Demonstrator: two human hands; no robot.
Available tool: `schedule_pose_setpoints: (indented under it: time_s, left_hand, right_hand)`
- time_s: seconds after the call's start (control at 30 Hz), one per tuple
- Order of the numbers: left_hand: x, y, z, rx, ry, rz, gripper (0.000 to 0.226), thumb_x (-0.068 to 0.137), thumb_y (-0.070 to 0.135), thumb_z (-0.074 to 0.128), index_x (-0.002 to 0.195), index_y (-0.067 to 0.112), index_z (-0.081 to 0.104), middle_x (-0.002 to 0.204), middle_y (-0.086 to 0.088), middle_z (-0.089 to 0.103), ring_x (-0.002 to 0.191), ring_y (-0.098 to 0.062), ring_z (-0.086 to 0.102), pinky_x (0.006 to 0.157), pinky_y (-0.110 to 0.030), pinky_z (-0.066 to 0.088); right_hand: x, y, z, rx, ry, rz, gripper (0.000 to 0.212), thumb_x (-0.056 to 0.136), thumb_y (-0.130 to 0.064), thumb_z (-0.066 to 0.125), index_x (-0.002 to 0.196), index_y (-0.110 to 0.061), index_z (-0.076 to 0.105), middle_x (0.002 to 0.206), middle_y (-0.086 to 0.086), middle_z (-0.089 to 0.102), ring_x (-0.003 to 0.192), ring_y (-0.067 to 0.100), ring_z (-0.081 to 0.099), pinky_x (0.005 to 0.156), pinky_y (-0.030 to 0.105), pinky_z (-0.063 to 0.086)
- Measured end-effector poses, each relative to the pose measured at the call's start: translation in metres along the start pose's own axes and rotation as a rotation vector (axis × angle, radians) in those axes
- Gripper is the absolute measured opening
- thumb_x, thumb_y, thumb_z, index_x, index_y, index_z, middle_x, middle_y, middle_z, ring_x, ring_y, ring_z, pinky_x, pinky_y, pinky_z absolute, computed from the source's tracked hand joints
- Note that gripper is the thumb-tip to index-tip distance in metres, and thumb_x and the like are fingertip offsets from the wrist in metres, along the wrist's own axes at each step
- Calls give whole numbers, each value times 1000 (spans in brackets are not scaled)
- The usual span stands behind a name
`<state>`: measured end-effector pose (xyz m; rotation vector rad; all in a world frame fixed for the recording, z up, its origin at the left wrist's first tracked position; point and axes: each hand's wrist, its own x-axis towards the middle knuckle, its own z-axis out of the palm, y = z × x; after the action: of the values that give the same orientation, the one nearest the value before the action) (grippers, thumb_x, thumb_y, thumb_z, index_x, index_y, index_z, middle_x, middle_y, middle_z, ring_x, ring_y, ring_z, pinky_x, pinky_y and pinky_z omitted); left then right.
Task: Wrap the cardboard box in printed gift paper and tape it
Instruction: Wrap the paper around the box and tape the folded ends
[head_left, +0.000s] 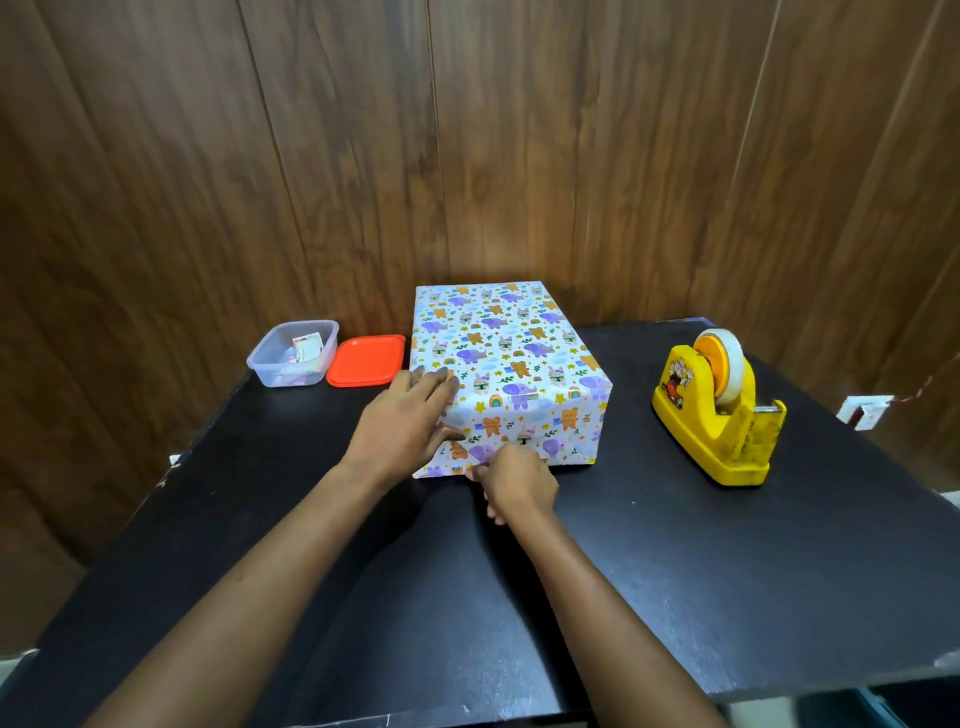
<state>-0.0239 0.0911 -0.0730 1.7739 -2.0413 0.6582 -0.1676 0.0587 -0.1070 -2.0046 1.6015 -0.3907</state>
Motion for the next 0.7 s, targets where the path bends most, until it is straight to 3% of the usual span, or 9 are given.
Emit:
schedule_pose_setpoints:
  time_s: [0.07,0.13,0.27,0.33,0.37,0.43,0.57,0.7]
  left_hand:
    - [-2,-5,-2,-128,-37,-83,53,85,33,65,134,17,50,138,5,49,123,-21,45,87,-34,50]
    - [-5,-8,-4,-336,-77,-164,47,92,32,55,137,22,46,143,11,42,134,-11,32,102,-25,34]
    - [-5,-2,-4,-748,-56,-427,48,96,32,49,142,20,39,148,13,25,139,-5,21,108,-18,16]
    - [-5,3,0,-910,-72,-592,56,93,40,52,144,25,34,148,13,23,137,-8,27,111,-26,24]
    - [-4,6,2,-1027,-57,-686,54,92,43,53,140,26,38,147,9,33,131,-11,40,106,-32,35]
    - [-4,14,-1,-1302,-44,-869,38,94,37,51,128,22,49,128,0,59,108,-15,60,89,-32,48]
    - [1,25,0,-1440,-38,-929,29,96,32,48,122,21,56,113,0,67,96,-14,64,88,-32,45]
    - [13,38,5,-1471,-16,-909,26,97,33,47,119,22,57,110,2,69,93,-12,66,76,-26,50]
  right_hand:
    - [-1,8,-14,141,-102,-55,33,90,-33,57,64,-13,58,56,1,64,47,13,58,68,27,51]
    - [-5,14,-37,255,-53,-140,35,90,-29,58,64,-6,60,54,2,63,44,12,52,62,29,48]
    - [-7,22,-83,230,379,-217,31,91,-32,54,76,-6,63,75,3,65,79,20,55,61,30,36]
    - [-1,30,-93,251,529,-257,20,90,-29,57,86,-11,67,89,0,61,97,20,48,76,32,38]
    - [6,37,-94,257,562,-246,18,89,-28,58,94,-13,67,99,1,59,105,21,45,86,35,39]
    - [19,49,-93,330,495,-146,24,91,-30,56,107,-14,62,113,3,56,113,23,45,96,42,39]
    - [31,62,-99,868,131,49,13,96,-30,51,99,-19,57,108,7,67,94,20,64,91,44,51]
    - [36,67,-115,943,134,78,13,97,-21,50,104,-13,57,97,6,66,75,12,62,65,28,50]
